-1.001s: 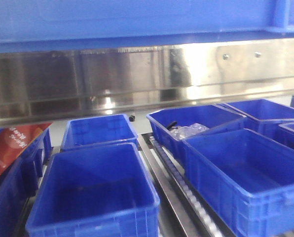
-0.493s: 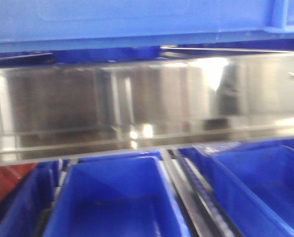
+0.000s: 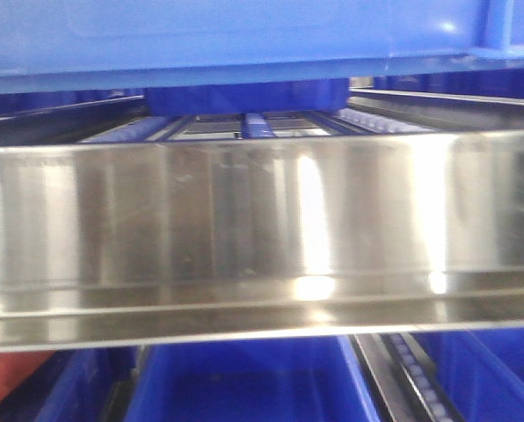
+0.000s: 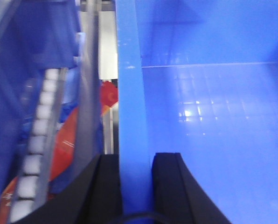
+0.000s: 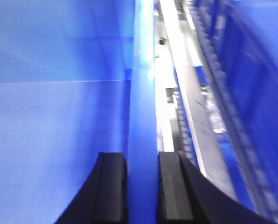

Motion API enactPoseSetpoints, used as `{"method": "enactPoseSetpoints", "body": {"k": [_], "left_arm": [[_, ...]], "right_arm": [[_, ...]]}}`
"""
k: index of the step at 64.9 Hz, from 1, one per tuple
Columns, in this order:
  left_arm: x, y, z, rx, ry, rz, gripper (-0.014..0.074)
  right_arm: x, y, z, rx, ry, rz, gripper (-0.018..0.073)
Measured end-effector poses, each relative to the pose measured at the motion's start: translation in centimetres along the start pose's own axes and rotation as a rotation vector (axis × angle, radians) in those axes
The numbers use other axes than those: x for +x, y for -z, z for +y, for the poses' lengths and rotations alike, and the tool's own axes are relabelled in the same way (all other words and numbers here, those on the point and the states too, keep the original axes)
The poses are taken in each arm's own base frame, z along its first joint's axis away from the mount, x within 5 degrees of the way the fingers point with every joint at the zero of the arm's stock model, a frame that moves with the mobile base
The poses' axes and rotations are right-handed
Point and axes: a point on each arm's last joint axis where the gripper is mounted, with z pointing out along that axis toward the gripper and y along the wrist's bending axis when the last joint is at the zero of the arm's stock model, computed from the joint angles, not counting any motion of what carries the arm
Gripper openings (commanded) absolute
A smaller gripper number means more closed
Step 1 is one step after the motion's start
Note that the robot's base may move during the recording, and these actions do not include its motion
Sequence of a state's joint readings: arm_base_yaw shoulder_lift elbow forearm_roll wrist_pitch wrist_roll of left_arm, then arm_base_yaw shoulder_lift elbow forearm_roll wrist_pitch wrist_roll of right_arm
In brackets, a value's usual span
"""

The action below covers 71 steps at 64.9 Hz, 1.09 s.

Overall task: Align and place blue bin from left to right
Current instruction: 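Lower the blue bin with both grippers onto the rack's top rollers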

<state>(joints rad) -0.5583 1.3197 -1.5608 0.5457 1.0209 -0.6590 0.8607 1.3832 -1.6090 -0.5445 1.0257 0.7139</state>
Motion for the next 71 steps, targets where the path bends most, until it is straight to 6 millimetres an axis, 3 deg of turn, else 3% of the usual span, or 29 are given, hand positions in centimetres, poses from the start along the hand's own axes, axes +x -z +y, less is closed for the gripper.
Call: {"method": "enactPoseSetpoints", "body": {"k": [71], "left_arm": [[0.0,0.0,0.0,0.0,0.0,0.0,-0.0111]], "right_arm": [[0.0,0.0,0.02,-0.002,-0.001,0.0,-0.0079]]}}
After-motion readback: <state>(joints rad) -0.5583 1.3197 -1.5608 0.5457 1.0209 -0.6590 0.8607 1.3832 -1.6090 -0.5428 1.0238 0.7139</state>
